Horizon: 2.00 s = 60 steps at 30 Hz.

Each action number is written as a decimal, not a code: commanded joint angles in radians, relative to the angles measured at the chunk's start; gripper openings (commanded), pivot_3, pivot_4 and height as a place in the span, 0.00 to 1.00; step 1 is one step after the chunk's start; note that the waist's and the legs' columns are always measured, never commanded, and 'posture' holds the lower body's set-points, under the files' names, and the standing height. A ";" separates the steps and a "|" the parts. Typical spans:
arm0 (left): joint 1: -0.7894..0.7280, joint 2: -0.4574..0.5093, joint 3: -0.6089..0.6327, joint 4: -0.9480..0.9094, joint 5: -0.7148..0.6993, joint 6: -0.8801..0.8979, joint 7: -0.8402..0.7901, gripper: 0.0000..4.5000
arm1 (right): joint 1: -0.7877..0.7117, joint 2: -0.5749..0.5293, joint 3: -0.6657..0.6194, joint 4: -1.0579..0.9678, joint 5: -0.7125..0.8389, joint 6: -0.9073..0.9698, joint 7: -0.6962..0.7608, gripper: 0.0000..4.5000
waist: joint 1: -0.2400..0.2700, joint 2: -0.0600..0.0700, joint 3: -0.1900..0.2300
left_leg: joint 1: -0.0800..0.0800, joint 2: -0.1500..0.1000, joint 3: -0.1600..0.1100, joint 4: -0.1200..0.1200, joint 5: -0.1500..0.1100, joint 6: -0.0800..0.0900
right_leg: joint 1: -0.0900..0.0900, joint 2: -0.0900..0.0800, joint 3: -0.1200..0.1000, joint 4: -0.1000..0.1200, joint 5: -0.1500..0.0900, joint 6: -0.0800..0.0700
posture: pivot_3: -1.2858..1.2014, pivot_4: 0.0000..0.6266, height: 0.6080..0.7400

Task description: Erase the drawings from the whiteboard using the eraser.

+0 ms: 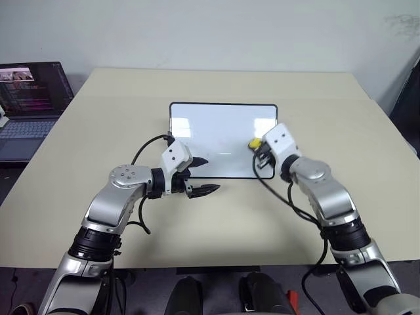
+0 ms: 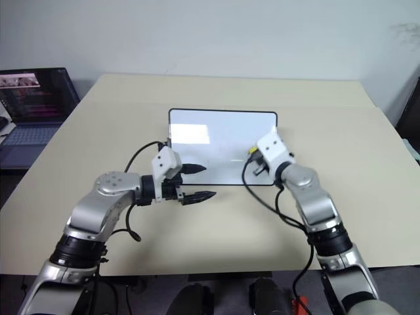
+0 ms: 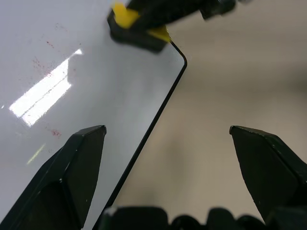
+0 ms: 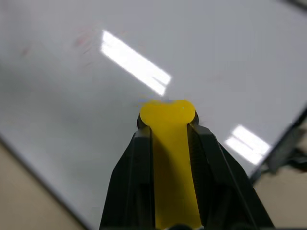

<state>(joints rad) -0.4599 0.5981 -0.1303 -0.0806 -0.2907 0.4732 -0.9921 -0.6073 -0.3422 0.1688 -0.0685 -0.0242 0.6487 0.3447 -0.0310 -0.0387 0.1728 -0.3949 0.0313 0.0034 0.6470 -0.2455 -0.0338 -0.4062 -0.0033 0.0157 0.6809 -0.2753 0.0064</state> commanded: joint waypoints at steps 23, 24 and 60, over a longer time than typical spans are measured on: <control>0.004 -0.004 0.013 -0.053 -0.018 0.003 0.005 1.00 | 0.065 -0.075 -0.001 -0.027 -0.001 0.037 0.087 0.08 | 0.001 0.000 0.000 | 0.001 0.000 0.000 0.000 0.000 0.001 | 0.001 -0.001 0.000 0.000 0.000 0.002 | 0.52 0.24 1.00; 0.004 -0.004 0.013 -0.053 -0.018 0.003 0.004 1.00 | 0.080 -0.076 0.020 -0.046 0.011 0.055 0.116 0.08 | 0.001 0.000 0.000 | 0.001 0.000 0.000 0.000 0.000 0.001 | 0.001 -0.001 0.000 0.000 0.000 0.002 | 0.52 0.24 1.00; -0.007 -0.013 0.018 -0.055 -0.039 0.021 0.018 1.00 | 0.021 0.002 0.016 -0.117 0.028 0.063 0.126 0.00 | 0.000 0.000 0.000 | 0.000 0.000 0.000 -0.001 0.001 0.001 | 0.000 0.000 0.000 -0.001 0.000 0.002 | 0.52 0.24 1.00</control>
<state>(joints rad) -0.4453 0.5869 -0.1295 -0.1096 -0.3122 0.4968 -0.9728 -0.5777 -0.3327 0.2319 -0.1240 -0.0132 0.7032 0.4784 -0.0312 -0.0384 0.1730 -0.3959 0.0317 0.0031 0.6462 -0.2448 -0.0325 -0.4069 -0.0036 0.0154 0.6803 -0.2753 0.0079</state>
